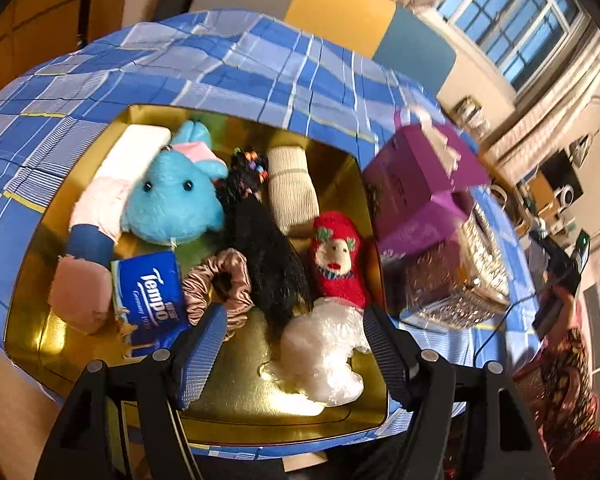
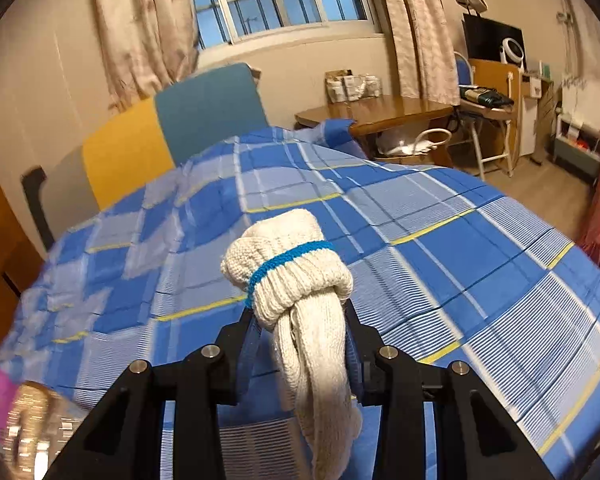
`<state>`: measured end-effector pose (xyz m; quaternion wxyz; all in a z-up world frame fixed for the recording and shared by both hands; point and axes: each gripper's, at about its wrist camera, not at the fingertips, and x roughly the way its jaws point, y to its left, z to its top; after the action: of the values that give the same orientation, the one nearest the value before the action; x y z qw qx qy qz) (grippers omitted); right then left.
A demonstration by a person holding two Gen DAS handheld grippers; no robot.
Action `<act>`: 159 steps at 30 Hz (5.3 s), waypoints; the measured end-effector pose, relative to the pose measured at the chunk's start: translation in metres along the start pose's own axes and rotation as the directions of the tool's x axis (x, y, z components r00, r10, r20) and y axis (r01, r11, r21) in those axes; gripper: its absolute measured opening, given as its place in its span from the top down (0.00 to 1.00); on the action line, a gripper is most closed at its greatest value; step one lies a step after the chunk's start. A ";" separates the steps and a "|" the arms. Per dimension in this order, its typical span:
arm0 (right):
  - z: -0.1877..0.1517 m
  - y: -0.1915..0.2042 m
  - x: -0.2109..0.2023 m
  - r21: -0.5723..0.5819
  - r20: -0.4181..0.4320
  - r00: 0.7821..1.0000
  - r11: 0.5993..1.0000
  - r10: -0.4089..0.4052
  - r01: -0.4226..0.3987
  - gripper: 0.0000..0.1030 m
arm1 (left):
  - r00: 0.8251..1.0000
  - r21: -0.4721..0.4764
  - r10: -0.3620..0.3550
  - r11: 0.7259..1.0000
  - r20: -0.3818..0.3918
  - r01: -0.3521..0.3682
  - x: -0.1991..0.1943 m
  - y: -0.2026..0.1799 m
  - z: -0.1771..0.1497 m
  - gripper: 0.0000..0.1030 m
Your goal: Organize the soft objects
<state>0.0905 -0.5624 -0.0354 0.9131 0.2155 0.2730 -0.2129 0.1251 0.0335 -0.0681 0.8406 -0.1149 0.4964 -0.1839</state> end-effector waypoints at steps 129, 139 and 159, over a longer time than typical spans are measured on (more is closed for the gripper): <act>-0.249 0.336 -0.222 -0.413 -0.140 0.979 0.890 0.148 -0.194 0.00 | 0.871 0.050 0.378 0.909 0.313 -0.413 -0.118 -0.012 -0.074 0.36; -0.251 0.336 -0.218 -0.422 -0.159 0.978 0.886 0.139 -0.194 0.00 | 0.873 0.056 0.385 0.906 0.298 -0.419 -0.114 -0.012 -0.076 0.36; -0.253 0.336 -0.215 -0.421 -0.173 0.976 0.886 0.132 -0.195 0.00 | 0.881 0.042 0.384 0.911 0.277 -0.410 -0.110 -0.007 -0.074 0.37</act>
<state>-0.0055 -0.1011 -0.0075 0.9314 0.0428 0.3575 -0.0533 0.0103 0.0731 -0.0135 0.9233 0.0081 0.3836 -0.0155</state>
